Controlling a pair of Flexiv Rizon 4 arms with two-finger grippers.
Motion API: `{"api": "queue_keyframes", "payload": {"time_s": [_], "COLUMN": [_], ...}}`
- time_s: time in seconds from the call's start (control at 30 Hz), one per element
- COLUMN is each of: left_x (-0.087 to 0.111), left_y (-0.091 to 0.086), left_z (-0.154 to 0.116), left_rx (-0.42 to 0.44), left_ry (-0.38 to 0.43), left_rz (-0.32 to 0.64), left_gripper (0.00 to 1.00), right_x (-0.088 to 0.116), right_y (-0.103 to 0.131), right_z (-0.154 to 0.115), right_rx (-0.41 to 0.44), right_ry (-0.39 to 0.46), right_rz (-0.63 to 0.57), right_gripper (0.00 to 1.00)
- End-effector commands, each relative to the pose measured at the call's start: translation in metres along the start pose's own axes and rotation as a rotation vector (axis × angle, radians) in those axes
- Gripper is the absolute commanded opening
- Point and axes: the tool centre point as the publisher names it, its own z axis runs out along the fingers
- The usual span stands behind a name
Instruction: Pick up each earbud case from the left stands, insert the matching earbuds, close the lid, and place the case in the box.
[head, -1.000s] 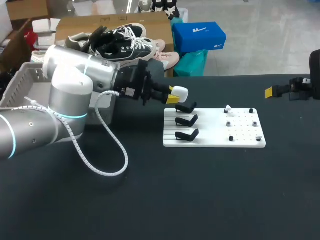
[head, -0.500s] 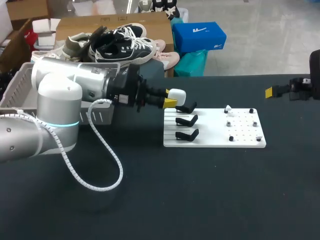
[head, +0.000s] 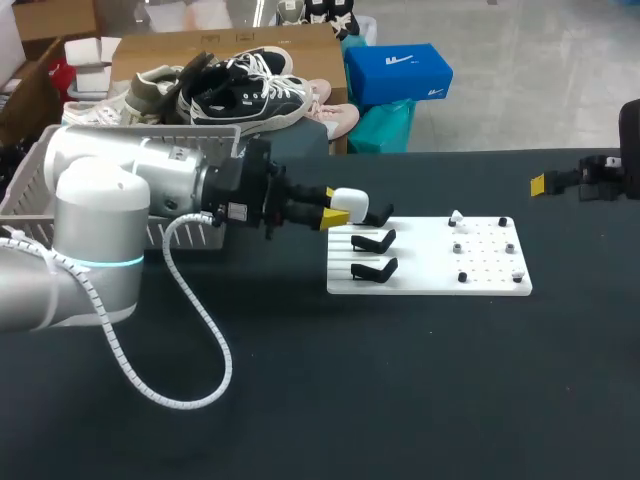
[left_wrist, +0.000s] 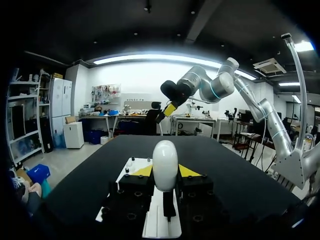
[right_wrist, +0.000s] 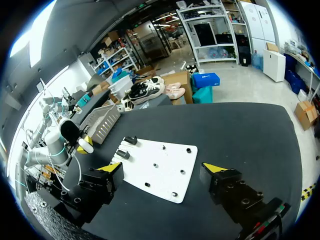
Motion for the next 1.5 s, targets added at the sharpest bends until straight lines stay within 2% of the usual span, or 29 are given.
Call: {"api": "queue_keyframes", "payload": {"time_s": [0.03,0.73,0.93,1.17,1.37,1.5], "left_x": [-0.001,-0.001,-0.002,-0.005,-0.002,0.000], "left_y": [-0.004,-0.004,-0.004,0.003,0.008,0.008], "left_z": [0.000,0.000,0.026,0.049,0.056,0.062], "left_rx": [-0.066,-0.066,-0.026,0.017,-0.001,-0.010], "left_ry": [-0.001,-0.001,-0.057,-0.087,-0.115,-0.121], "left_rz": [0.001,0.001,0.040,0.072,0.071,0.071], "left_gripper": [0.00,0.00,0.00,0.00,0.00,0.00], "right_x": [0.000,0.000,0.000,0.000,0.001,0.003], "right_y": [-0.002,-0.002,-0.002,-0.002,0.000,0.013], "right_z": [0.000,0.000,0.000,0.000,-0.002,-0.005], "right_rx": [-0.007,-0.007,-0.007,-0.007,-0.011,0.004], "right_ry": [0.001,0.001,0.001,0.001,0.002,-0.014], "right_rz": [-0.001,-0.001,-0.001,-0.001,-0.003,-0.045], "right_gripper": [1.00,1.00,1.00,1.00,1.00,1.00]}}
